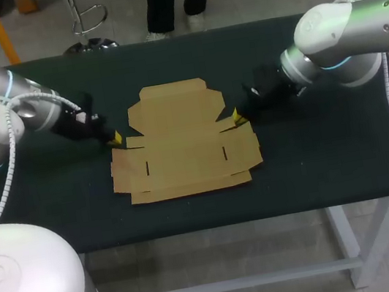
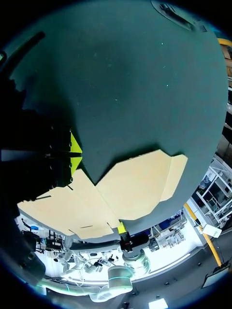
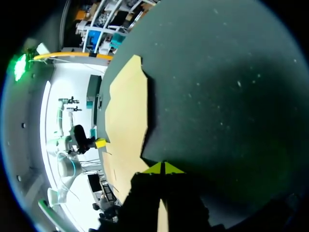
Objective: Assemble the packaging by folding the flat box into shape, placing the metal phone stand inside, and closing the box properly
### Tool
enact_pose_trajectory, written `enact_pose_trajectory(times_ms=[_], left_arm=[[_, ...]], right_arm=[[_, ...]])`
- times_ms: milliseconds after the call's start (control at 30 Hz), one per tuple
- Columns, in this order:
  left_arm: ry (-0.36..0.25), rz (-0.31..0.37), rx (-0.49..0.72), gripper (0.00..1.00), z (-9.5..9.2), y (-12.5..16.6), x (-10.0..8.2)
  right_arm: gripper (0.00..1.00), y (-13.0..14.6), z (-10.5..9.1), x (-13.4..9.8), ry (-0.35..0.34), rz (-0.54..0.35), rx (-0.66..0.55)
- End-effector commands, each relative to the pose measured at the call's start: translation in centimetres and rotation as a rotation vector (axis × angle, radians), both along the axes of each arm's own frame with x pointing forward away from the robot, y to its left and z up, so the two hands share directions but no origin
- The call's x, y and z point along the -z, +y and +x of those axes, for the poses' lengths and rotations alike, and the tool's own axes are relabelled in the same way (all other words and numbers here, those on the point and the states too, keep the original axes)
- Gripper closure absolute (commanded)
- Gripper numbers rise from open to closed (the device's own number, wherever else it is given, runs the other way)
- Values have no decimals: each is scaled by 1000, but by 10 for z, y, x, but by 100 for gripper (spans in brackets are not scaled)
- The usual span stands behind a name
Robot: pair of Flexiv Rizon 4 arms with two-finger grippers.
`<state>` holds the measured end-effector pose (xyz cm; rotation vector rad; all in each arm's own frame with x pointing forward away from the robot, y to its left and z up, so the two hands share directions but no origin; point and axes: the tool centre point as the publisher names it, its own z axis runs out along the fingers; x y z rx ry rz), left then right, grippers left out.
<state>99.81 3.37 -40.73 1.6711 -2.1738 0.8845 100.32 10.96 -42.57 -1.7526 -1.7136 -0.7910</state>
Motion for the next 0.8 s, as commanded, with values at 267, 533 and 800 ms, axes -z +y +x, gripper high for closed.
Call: enact_pose_trajectory(times_ms=[267, 533, 800], left_arm=[[39, 1, 22, 100, 2, -12, 5], [42, -12, 21, 100, -1, -16, 3], [40, -5, 17, 100, -9, -24, -6]], right_arm=[[100, 0, 2, 1, -3, 12, -10], [100, 1, 2, 1, -4, 17, -11], [100, 5, 0, -2, -10, 17, -16]])
